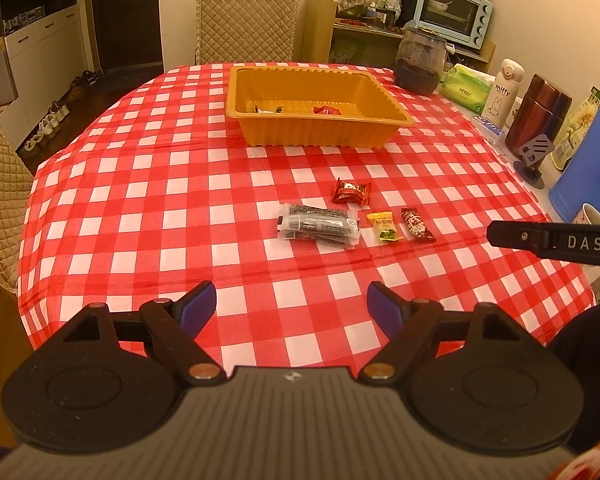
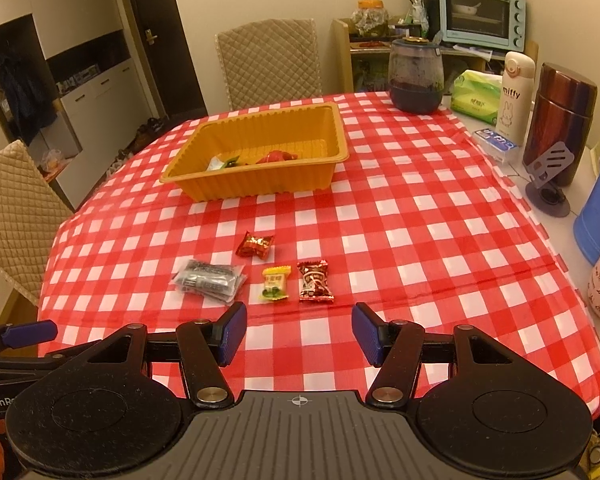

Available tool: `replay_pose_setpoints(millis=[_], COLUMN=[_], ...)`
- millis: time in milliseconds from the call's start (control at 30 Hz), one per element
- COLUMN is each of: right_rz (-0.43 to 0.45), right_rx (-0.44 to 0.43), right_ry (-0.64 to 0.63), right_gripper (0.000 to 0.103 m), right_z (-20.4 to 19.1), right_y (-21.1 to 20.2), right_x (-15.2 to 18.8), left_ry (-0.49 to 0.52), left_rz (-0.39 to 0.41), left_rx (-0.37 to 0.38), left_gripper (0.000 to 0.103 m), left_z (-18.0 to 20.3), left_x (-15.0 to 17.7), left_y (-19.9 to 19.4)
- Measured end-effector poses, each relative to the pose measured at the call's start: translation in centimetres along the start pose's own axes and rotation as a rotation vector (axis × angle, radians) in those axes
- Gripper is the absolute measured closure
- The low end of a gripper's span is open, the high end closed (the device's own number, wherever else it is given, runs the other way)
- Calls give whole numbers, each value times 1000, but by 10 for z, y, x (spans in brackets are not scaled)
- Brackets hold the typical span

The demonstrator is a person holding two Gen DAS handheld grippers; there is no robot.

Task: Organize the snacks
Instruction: 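Withdraw both open tools from the tray toward the remaining snacks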

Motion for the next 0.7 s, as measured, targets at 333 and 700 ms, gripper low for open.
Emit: replay_pose_setpoints(millis=[333, 700], right_rz=[-20, -38], right_rx=[14, 18], right_ry=[8, 23], right_gripper=[45, 45], right_z=[8, 14], right_y=[8, 21], right_x=[3, 8], left_ry=[63, 195], left_rz=[-30, -67], left_rx=[10, 46], left_gripper=[22, 22], left_z=[3, 6], left_x=[0, 0], left_y=[15, 41])
Point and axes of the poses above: each gripper's, at about its wrist camera, not at the fingertips, and y roughly the way its jaws point, z to its right, x to its underside, the point moved 8 cm from there along y, roughly the way its jaws point, and after that the axes turned 1 degree about -y, right-handed, at the moved point
